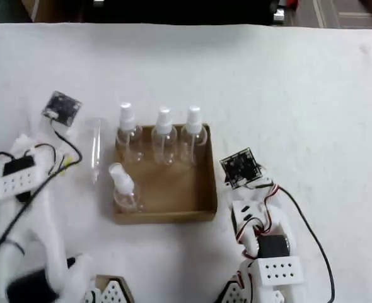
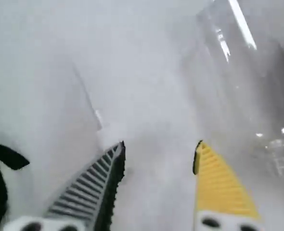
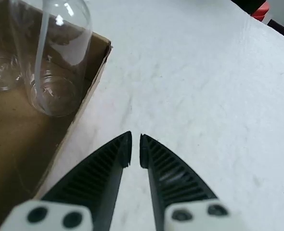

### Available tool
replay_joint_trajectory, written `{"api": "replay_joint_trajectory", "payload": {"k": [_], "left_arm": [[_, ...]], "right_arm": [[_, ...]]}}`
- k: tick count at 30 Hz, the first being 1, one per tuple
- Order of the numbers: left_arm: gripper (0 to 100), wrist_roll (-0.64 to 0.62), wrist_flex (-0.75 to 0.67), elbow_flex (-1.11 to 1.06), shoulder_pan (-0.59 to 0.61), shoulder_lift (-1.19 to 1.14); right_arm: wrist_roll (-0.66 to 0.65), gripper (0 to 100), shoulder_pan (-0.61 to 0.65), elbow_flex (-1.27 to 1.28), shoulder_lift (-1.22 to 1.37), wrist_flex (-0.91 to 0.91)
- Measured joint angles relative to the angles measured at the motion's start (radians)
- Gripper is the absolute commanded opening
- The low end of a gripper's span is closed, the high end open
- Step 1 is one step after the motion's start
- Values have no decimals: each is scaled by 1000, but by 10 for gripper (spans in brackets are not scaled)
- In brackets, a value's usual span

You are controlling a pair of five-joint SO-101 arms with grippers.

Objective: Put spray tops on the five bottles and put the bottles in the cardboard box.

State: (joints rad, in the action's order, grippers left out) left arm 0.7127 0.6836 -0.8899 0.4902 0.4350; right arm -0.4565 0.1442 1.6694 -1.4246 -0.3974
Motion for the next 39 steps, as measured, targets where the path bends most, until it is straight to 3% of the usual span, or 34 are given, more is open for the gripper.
{"api": "replay_joint_trajectory", "payload": {"k": [6,10,16,24,31,39], "left_arm": [[238,-207,293,-5,-64,279],[275,-319,368,-60,-118,324],[281,-497,265,-196,-133,328],[279,-520,167,-313,-218,328],[279,-658,15,-393,-250,328],[234,-652,3,-396,-250,328]], "right_arm": [[0,15,2,0,0,0],[0,15,2,0,0,0],[0,15,2,0,0,0],[0,15,2,0,0,0],[0,15,2,0,0,0],[0,15,2,0,0,0]]}}
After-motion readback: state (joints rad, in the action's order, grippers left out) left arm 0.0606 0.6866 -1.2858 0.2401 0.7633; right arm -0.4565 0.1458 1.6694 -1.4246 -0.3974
